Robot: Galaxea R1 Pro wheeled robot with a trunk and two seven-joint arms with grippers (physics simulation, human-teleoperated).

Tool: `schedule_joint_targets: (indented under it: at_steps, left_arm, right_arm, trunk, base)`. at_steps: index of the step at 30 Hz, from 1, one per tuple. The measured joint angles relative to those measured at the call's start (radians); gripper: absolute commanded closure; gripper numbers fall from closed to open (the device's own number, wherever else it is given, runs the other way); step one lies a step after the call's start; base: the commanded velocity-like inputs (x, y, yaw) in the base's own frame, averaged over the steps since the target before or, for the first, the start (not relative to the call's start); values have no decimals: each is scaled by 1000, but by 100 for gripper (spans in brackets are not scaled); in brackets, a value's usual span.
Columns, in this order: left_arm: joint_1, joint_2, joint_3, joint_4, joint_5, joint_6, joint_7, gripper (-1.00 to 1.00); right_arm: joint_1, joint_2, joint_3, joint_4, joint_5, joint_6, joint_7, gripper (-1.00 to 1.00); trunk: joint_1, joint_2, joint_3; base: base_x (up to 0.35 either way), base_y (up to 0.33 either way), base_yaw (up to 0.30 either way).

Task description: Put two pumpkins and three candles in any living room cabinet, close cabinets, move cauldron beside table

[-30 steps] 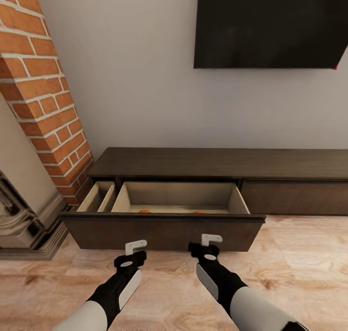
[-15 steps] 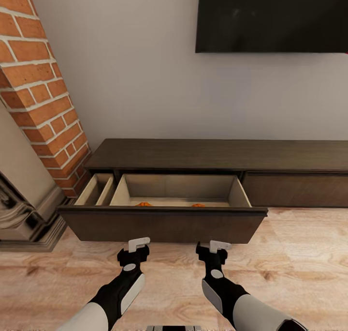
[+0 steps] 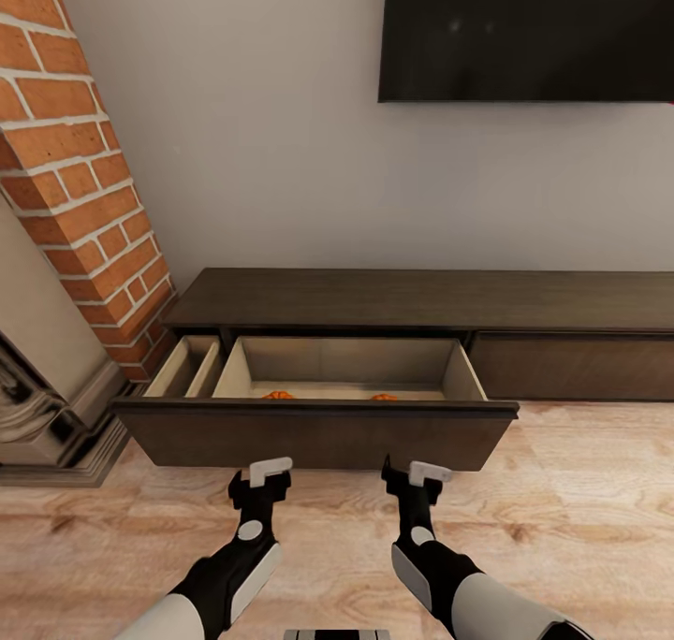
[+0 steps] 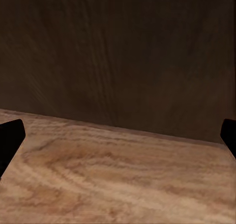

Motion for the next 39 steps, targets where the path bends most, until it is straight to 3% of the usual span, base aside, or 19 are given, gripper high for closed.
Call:
schedule_joint_targets:
  at_steps: [6,15,20,39]
  left_arm:
    - [2,11,-14,0,0,-14,1,-100]
    - [2,11,-49,0,0,-15,1,-100]
    - [2,12,-57,0,1,-15,-1,-100]
    - [2,12,-59,1,3,-15,-1,-100]
  right_arm:
    - [1,1,-2,2,-11,-32,-11,-100]
    - [1,6,-1,2,-4,-64,-86,-100]
    - [-1,4,0,8,-1,-102,-80,-100]
    - [-1,2,2,9,-2,-100,-78,-100]
  trunk:
    - [0,0,0]
    - [0,0,0]
    - [0,0,0]
    - [0,0,0]
  base:
    - [0,0,0]
    - [0,0,0]
    - [0,0,0]
    - [96,5,0]
